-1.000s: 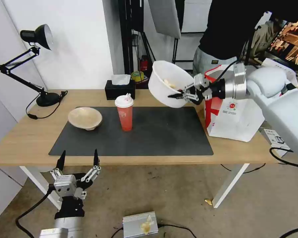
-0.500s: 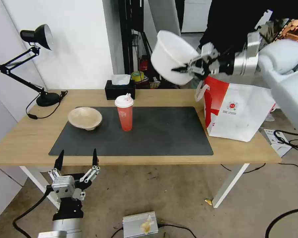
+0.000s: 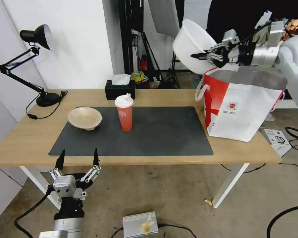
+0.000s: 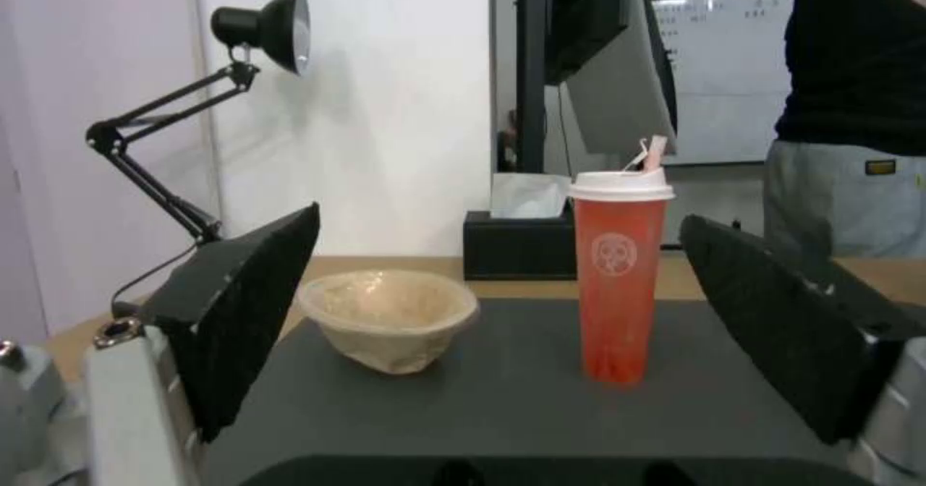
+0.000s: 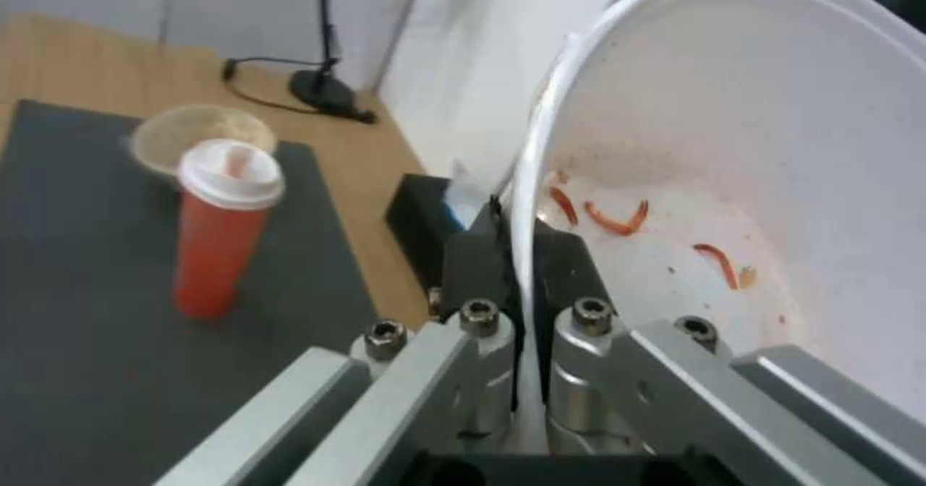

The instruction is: Pick up the trash from the table and place it into the takeout bag.

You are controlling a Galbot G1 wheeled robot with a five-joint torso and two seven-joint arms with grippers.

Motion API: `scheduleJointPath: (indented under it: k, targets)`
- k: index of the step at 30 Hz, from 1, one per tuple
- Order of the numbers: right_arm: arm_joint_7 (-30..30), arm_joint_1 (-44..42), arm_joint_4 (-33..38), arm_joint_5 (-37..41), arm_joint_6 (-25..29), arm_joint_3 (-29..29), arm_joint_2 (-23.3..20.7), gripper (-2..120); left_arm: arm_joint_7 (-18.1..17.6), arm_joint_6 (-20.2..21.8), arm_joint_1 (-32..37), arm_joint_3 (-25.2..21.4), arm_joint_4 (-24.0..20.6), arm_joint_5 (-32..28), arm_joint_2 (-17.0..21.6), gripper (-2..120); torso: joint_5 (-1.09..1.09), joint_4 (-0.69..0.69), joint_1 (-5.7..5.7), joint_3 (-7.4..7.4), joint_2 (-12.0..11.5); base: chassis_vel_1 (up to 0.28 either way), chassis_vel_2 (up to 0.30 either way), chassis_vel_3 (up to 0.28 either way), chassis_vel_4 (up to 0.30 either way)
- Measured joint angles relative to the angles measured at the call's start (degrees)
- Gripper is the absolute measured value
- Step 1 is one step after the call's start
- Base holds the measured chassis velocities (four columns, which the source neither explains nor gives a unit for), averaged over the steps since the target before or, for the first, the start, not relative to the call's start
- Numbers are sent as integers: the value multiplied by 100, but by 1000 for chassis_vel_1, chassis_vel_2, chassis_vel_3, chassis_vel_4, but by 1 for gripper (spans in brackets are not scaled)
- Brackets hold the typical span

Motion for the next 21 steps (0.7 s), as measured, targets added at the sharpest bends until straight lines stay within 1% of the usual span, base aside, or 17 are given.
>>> scheduleJointPath:
  k: [8, 17, 21]
  targets:
    - [5, -84, -477, -27, 60, 454, -81, 0, 0, 0, -74, 9, 46, -16, 33, 100, 0, 0, 0, 0, 0, 0, 0, 0, 0]
    - [63, -151, -825, -34, 121, 756, -127, 0, -2, 6, -141, 32, 104, -18, 41, 100, -1, 0, 0, 0, 0, 0, 0, 0, 0]
    - [83, -373, -1059, -32, 193, 962, -177, 0, -4, 6, -137, 48, 131, -15, 36, 100, 0, -1, 0, 0, 0, 0, 0, 0, 0]
